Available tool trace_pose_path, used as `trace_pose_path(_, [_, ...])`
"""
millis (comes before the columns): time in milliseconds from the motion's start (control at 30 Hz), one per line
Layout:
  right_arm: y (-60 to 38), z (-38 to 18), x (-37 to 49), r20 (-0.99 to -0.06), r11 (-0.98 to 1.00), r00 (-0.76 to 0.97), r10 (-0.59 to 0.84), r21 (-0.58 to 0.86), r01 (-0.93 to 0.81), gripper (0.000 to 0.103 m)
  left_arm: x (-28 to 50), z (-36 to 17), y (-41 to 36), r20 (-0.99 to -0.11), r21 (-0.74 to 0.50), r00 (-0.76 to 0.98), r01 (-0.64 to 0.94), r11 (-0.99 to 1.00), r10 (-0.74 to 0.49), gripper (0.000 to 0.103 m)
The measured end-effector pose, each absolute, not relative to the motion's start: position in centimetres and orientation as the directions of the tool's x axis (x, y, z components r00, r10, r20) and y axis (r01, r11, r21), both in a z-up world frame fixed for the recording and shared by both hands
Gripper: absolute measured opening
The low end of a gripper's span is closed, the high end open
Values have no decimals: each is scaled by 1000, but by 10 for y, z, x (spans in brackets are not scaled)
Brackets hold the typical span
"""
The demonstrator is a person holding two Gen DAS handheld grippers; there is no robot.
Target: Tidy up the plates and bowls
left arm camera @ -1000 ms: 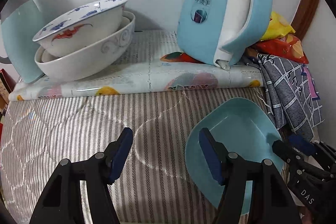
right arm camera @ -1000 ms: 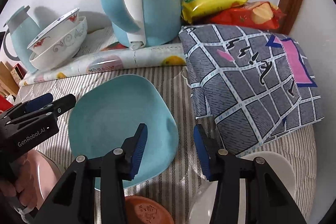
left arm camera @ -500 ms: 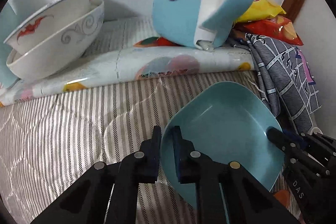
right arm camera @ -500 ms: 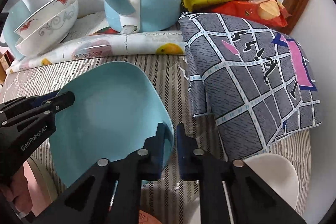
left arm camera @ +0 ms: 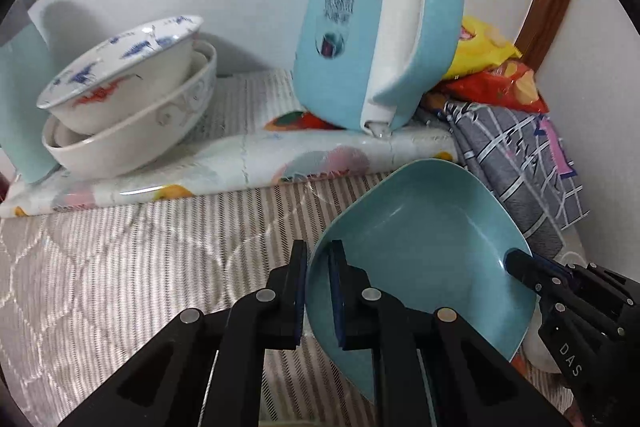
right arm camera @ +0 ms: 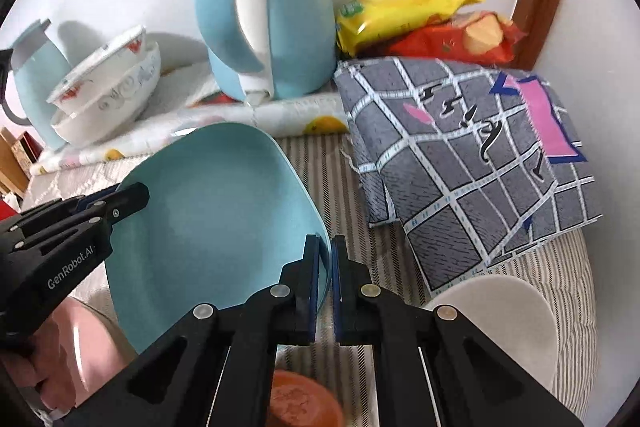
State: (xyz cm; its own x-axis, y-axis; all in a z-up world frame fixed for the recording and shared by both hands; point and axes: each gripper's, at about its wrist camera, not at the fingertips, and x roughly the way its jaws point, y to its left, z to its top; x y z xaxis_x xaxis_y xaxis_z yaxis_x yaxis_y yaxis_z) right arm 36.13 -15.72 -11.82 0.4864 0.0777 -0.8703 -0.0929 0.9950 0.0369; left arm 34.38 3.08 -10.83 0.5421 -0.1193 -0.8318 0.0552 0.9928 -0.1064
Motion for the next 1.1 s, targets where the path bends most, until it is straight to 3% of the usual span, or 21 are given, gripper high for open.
trace_pose_path(667, [-110, -73, 270, -826, 989, 547, 138, 87, -118, 5, 253, -69, 81, -795, -84, 600, 34, 996, -87, 11])
trace_pose_path(1100, [-82, -92, 222, -840, 979, 504, 199, 147, -141, 4, 208, -92, 114, -822, -65, 567, -10, 998, -48, 12])
